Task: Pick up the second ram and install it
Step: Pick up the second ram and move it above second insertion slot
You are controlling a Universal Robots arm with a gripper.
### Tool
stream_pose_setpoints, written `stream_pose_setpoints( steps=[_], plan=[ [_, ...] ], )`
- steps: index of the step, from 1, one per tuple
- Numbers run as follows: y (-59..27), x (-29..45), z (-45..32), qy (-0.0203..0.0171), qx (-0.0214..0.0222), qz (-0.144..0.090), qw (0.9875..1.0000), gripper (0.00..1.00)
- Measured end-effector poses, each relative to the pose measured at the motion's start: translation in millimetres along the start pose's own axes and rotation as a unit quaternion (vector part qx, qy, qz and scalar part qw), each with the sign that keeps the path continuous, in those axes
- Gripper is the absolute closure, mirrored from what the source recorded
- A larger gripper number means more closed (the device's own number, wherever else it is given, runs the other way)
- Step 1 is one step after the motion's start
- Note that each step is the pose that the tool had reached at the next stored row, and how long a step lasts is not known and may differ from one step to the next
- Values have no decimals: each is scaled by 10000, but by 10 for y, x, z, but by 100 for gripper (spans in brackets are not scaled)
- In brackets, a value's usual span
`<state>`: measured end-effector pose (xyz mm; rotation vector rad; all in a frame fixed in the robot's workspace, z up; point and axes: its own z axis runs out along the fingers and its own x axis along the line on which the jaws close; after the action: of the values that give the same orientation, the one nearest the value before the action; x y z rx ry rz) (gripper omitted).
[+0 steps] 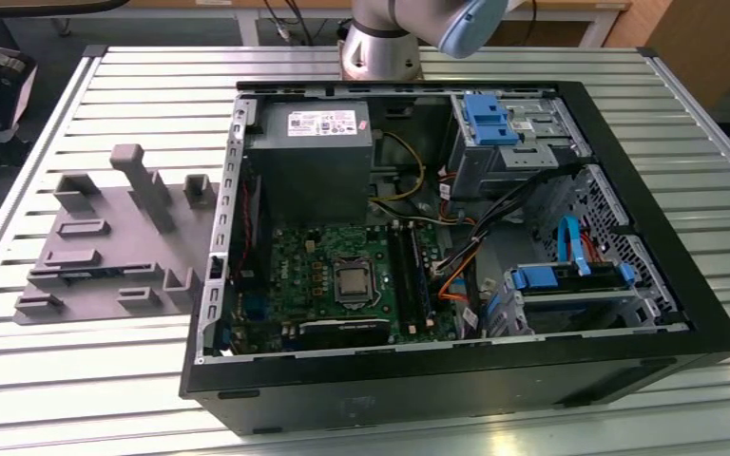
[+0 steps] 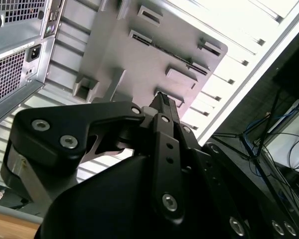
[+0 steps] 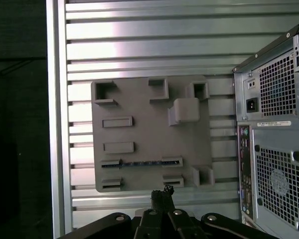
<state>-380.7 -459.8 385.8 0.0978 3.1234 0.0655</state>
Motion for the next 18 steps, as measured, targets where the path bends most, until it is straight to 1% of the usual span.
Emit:
stream_pose_setpoints(
  steps=[3,7,15,16,18],
  plan=[
    [0,0,0,3,-1,-61,10000,89],
    [0,0,0,9,-3,-224,9997,89],
    [0,0,0,10,-3,-239,9997,89],
    [0,0,0,13,-5,-312,9995,89],
    [0,0,0,15,-5,-348,9994,89]
  ],
)
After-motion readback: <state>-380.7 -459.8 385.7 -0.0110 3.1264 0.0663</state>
